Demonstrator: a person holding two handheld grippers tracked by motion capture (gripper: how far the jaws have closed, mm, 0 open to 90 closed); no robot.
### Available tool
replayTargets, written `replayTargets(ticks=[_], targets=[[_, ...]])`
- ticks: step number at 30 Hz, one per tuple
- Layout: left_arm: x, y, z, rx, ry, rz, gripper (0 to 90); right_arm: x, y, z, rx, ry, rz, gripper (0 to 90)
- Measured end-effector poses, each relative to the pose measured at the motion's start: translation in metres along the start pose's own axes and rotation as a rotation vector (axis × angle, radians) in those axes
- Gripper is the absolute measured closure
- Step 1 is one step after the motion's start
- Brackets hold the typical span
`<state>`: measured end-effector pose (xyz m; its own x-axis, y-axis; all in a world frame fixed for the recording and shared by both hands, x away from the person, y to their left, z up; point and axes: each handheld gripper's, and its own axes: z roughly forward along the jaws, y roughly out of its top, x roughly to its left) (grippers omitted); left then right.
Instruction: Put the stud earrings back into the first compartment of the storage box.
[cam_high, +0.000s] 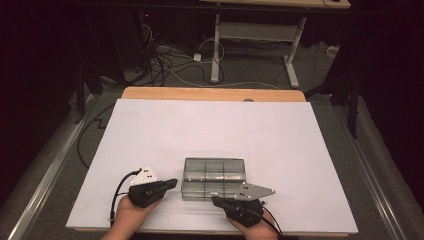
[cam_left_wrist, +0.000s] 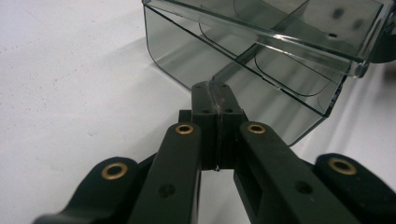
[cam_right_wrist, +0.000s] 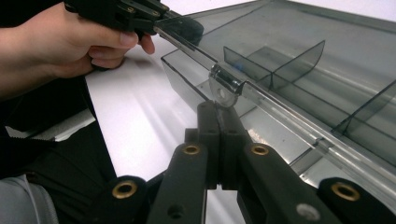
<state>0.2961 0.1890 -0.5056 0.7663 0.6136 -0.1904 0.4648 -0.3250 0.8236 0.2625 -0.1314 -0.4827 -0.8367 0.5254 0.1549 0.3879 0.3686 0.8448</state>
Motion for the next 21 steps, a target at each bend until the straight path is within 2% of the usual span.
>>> replayTargets(ticks=[9, 13, 21], targets=[[-0.002, 0.002, -0.005, -0.038, -0.015, -0.006, 87.4, 0.000, 0.006, -0.003, -0.020, -0.005, -0.012, 90.0], [-0.003, 0.004, -0.008, -0.060, -0.041, -0.018, 87.5, 0.000, 0.008, -0.003, -0.029, -0.010, -0.017, 90.0], [-0.010, 0.008, -0.013, -0.087, -0.060, -0.006, 87.4, 0.000, 0.014, -0.006, -0.053, -0.015, -0.021, 90.0]])
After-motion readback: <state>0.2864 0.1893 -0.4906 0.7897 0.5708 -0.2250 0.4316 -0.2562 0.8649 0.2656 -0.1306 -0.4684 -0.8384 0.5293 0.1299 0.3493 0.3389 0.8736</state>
